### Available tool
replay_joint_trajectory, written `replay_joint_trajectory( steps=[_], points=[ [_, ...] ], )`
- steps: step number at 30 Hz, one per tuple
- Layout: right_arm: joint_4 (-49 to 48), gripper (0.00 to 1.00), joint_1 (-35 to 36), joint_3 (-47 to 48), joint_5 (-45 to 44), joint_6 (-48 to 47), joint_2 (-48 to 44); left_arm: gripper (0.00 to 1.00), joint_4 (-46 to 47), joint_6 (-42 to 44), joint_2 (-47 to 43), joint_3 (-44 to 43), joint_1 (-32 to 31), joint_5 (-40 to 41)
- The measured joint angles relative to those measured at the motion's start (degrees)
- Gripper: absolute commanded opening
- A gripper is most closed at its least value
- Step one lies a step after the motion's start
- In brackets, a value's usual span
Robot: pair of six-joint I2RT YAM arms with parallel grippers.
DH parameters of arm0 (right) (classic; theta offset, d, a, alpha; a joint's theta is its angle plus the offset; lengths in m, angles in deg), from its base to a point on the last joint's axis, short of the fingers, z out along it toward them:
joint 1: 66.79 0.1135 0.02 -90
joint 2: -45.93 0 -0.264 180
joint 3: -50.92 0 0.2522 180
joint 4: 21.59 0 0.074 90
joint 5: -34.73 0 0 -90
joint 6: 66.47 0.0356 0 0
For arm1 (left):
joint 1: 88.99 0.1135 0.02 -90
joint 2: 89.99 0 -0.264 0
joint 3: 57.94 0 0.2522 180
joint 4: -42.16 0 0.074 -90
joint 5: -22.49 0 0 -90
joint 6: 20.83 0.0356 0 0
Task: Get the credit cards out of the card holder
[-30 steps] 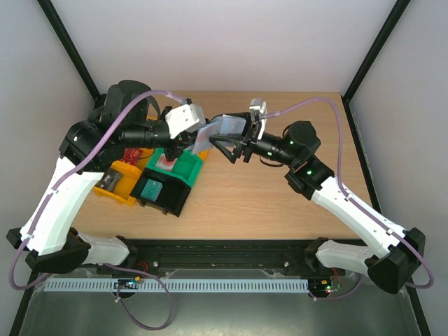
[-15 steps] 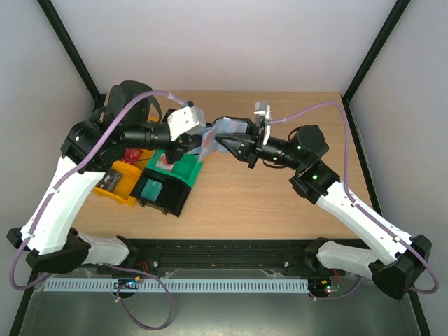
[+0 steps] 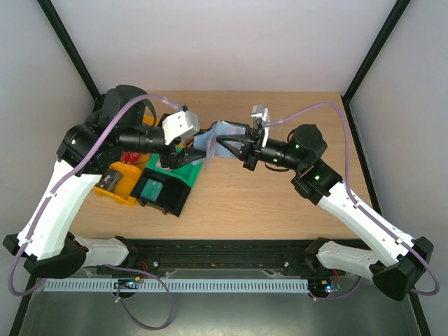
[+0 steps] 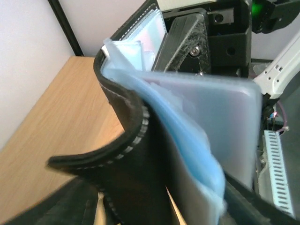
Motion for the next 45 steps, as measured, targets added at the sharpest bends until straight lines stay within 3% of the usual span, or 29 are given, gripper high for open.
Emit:
replay_joint_trajectory(
  steps=[3,7,9,13,15,30,37,39,42,45],
  points=[
    [3.43,0.02,0.0,0.44,-1.81,-0.76,0.0,0.97,-1.51,2.29,-1.46,1.49,1.84,-1.97],
    [5.92,0.02,0.0,0.96,-1.9,-1.14,0.0,0.98,-3.89,5.22,-3.72,3.61,3.04,-4.35],
    [6.19,0.02,0.0,1.07,-1.03,-1.14,0.04,0.9,-4.04,5.31,-4.22,3.91,3.06,-5.33],
    [7.04,0.02,0.0,1.4,0.13,-1.14,0.11,0.53,-3.34,3.98,-4.0,3.91,3.28,-6.49],
    [7.1,0.02,0.0,1.55,0.83,-1.14,0.11,0.51,-2.69,3.19,-3.72,3.96,3.34,-6.62],
    [7.23,0.02,-0.26,1.88,0.76,-1.09,0.42,0.93,1.81,-2.75,-3.02,6.23,3.93,-6.67],
    [7.32,0.02,-0.26,2.23,0.22,-1.09,1.01,0.97,0.83,-0.7,-2.89,6.43,3.98,-8.02],
    [7.45,0.02,-0.26,2.47,0.24,-1.11,1.2,0.85,0.63,-0.52,-2.89,6.51,4.0,-8.13],
    [7.74,0.02,-0.26,2.69,0.28,-1.11,1.25,0.5,0.61,-0.61,-2.89,6.51,4.02,-8.22],
    [7.8,0.02,-0.26,2.71,0.52,-1.14,1.25,0.25,0.66,-0.61,-2.89,6.54,4.02,-8.11]
  ],
)
